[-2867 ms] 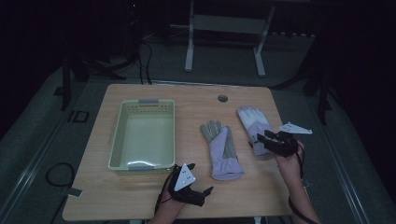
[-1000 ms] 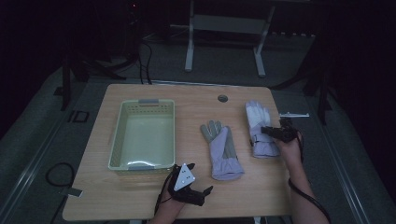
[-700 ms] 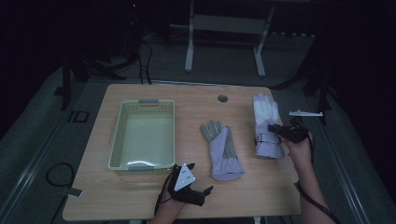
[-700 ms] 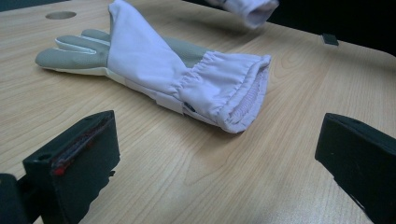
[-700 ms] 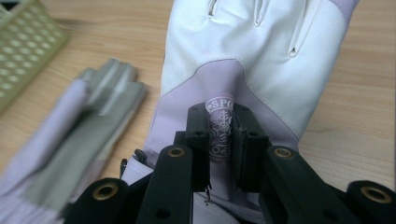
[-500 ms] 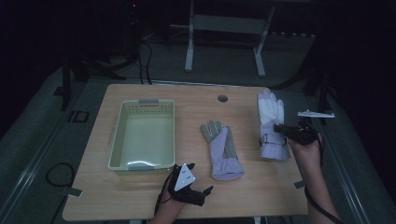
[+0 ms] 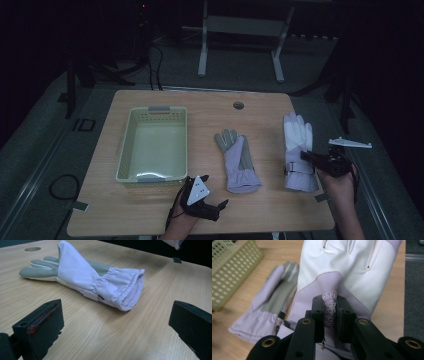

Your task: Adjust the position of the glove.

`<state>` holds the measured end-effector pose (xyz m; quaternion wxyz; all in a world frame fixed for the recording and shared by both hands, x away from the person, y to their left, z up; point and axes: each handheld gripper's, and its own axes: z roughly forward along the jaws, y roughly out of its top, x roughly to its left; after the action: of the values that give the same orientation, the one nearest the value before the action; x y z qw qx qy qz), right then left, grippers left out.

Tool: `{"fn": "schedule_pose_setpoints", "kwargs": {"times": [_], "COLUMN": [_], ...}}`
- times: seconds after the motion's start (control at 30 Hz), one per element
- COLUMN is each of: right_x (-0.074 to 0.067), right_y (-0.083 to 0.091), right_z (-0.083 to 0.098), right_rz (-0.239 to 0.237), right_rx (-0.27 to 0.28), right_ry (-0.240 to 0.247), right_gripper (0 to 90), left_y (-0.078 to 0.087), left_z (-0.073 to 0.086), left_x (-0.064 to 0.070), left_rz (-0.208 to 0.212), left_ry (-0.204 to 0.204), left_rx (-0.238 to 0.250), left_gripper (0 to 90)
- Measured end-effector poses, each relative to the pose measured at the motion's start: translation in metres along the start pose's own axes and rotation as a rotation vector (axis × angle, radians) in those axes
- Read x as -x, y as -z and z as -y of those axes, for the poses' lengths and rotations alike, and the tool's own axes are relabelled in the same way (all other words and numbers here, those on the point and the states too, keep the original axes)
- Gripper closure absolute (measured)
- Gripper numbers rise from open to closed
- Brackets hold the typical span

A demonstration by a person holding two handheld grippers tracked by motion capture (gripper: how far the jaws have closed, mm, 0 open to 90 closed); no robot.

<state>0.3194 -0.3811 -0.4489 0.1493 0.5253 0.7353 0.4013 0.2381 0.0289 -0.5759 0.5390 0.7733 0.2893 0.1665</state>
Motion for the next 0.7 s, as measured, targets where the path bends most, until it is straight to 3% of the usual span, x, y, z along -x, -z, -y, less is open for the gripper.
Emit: {"fn": "schedule_pose_setpoints", "kwargs": {"times": [0.17,0.37,0.53,0.7], "right_x": [0.002,0.008,0.017,0.023], "right_y": [-0.015,-0.047,-0.070,-0.078], "right_z": [0.016,0.026,0.032,0.036], "right_rz": [0.022,0.079,0.083,0.076], "right_rx": [-0.028,-0.079,-0.118,-0.109], "right_ry": [-0.020,-0.022,-0.065,-0.092], "right_gripper": [78.8,78.5,77.9,76.4], "left_y": [0.000,0.000,0.000,0.000], "left_z": [0.000,0.000,0.000,0.000], "left_x": [0.000,0.000,0.000,0.000], "left_rz": [-0.001,-0.001,0.002,0.003], "left_ry": [0.000,-0.001,0.002,0.000], "left_rx": [0.000,0.000,0.000,0.000], "left_gripper": [0.0,0.0,0.0,0.0]}}
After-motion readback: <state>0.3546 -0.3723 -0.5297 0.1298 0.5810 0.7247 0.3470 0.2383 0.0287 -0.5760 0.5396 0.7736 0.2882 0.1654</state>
